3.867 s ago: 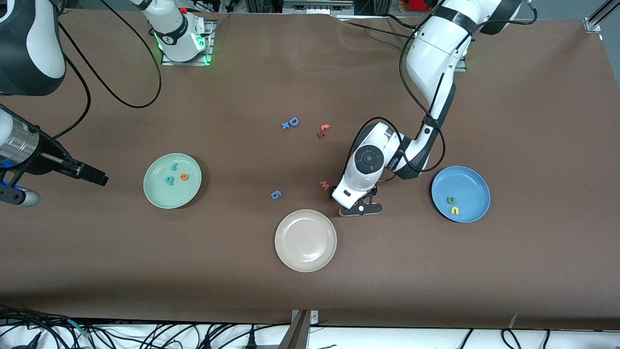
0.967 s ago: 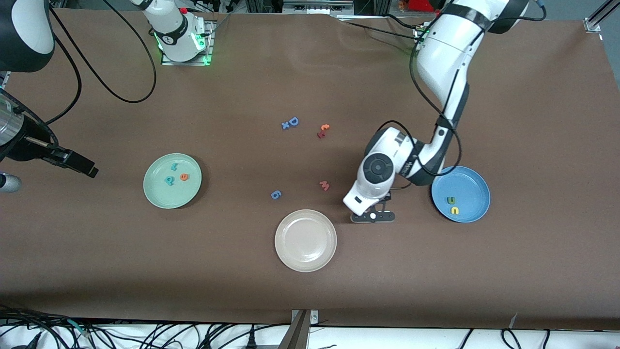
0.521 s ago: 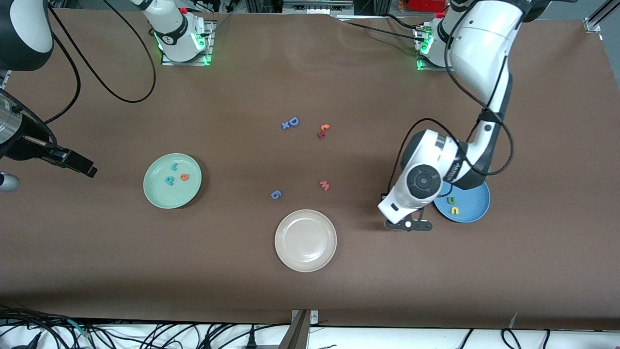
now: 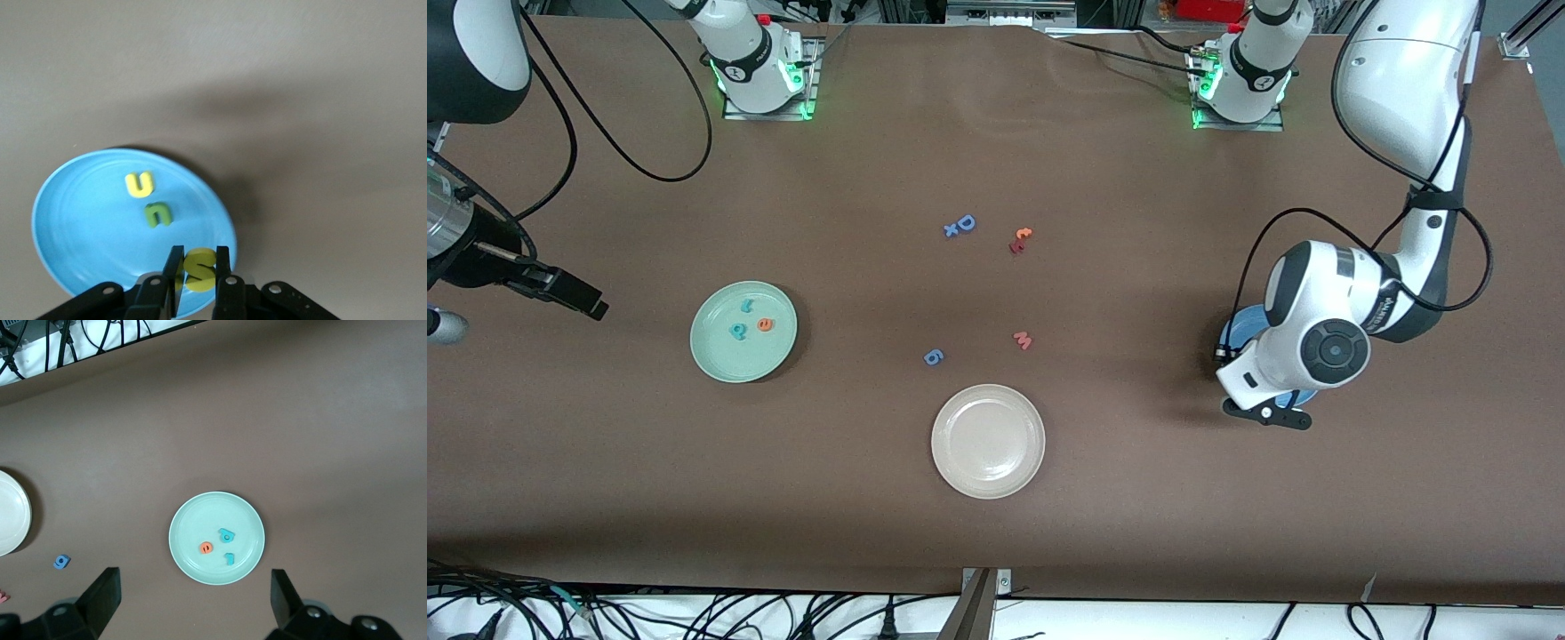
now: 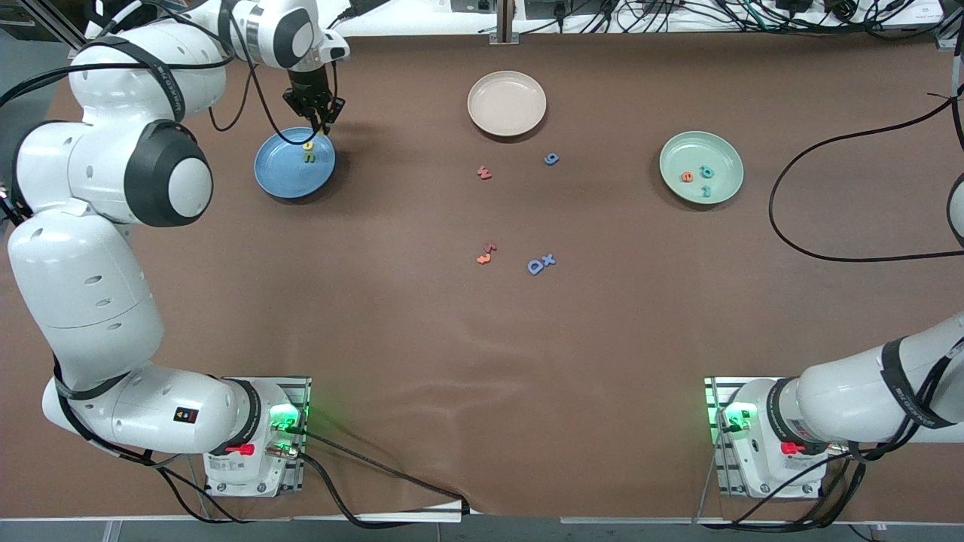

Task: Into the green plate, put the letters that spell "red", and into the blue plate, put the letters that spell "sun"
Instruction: 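Carry the yellow s to the blue plate and open the left gripper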

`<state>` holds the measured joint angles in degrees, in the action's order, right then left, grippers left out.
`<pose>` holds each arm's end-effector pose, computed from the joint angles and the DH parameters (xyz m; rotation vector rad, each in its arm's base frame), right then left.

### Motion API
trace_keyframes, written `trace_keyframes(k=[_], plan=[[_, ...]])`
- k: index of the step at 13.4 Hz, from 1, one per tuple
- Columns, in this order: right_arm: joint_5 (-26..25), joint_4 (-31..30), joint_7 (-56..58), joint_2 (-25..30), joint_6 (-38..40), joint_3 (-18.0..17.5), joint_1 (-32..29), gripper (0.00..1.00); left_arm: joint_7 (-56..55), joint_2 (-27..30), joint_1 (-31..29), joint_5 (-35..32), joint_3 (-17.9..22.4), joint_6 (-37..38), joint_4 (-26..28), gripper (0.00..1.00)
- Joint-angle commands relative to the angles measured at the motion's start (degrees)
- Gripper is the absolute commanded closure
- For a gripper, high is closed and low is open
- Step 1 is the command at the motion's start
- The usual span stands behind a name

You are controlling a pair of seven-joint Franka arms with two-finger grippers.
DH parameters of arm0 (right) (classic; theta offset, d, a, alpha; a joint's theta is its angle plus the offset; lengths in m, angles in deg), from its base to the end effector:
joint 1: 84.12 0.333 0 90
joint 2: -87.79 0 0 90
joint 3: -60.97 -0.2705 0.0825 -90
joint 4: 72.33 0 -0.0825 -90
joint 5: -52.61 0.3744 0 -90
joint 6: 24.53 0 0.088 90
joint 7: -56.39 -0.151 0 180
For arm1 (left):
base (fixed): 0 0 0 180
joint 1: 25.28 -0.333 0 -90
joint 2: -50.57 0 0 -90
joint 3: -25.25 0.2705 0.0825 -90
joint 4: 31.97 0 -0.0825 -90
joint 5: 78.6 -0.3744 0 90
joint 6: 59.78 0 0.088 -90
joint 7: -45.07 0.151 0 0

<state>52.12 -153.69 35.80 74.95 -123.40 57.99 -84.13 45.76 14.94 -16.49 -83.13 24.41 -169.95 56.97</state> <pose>0.6193 0.0283 0.4901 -3.0825 0.4790 -0.1240 0.6203 -0.0958 0.1924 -3.0203 0.3261 0.3750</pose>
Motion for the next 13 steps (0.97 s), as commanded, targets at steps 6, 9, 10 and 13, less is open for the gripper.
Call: trace_keyframes(k=[6, 9, 10, 13], plan=[[-0.29, -4.16, -0.25, 2.55, -2.55, -0.19, -0.51, 0.0, 9.86, 0.21, -5.18, -2.15, -0.75, -0.4, 0.89, 0.13], [-0.29, -4.77, -0.25, 2.64, -3.43, -0.28, -0.51, 0.0, 9.78, 0.29, -4.92, -2.15, -0.66, -0.4, -0.08, 0.0], [-0.29, -4.86, -0.25, 2.9, -3.52, -0.28, -0.51, 0.01, 9.69, 0.47, -5.01, -2.15, -0.66, -0.4, -0.26, 0.0], [-0.29, -5.21, -0.25, 2.91, -3.52, -0.28, -0.51, 0.0, 9.51, 0.82, -5.09, -2.15, -0.57, 0.22, -2.81, 0.0]])
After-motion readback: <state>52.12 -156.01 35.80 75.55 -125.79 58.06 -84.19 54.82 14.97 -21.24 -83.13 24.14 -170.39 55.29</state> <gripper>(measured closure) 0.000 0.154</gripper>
